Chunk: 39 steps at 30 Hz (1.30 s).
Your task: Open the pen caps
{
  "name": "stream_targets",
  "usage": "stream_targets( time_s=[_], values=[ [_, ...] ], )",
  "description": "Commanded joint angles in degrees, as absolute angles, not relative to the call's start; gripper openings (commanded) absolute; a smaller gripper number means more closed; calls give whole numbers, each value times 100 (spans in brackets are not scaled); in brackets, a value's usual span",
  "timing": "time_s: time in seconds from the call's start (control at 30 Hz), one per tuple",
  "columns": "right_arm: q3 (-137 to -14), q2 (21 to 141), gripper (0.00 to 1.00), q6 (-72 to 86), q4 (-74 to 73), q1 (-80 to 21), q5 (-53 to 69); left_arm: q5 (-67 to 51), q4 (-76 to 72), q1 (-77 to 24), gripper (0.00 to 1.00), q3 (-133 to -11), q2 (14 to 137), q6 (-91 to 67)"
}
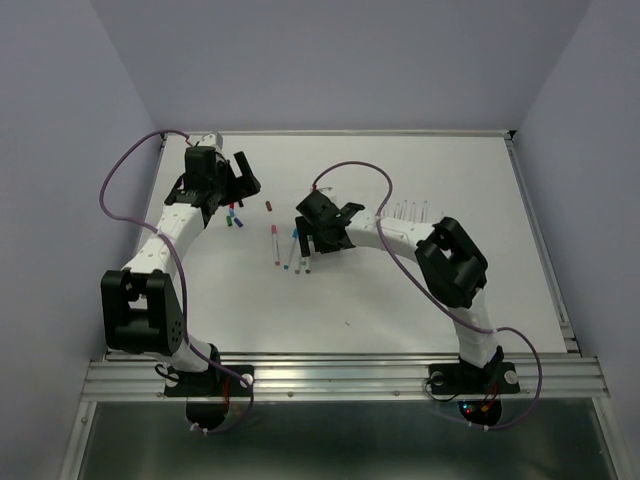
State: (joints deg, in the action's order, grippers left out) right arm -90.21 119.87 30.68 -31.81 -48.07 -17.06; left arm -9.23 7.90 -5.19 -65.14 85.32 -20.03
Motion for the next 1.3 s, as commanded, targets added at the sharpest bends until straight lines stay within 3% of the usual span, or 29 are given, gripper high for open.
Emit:
stream_targets(
  time_s=[0.0,0.73,0.87,1.07,1.27],
  values=[
    [-9308,12093,100,3129,-3191,-4843,-1934,-958,571,-527,99,-6460,8244,-1898],
    [-9141,12402,98,3358,-3929,-4896,-2171,-1002,554,-501,99,-6460,8332,-1898],
    [-9035,12401,83,3296,-3911,-4896,-1960,-1020,554,-492,99,-6460,8332,-1899],
    [-9062,12480,42,3226,-3876,-4896,-1688,-1002,554,-475,99,-6451,8314,-1890],
    [-8912,12481,14,3164,-3823,-4896,-1468,-993,554,-457,99,-6425,8297,-1890]
  ],
)
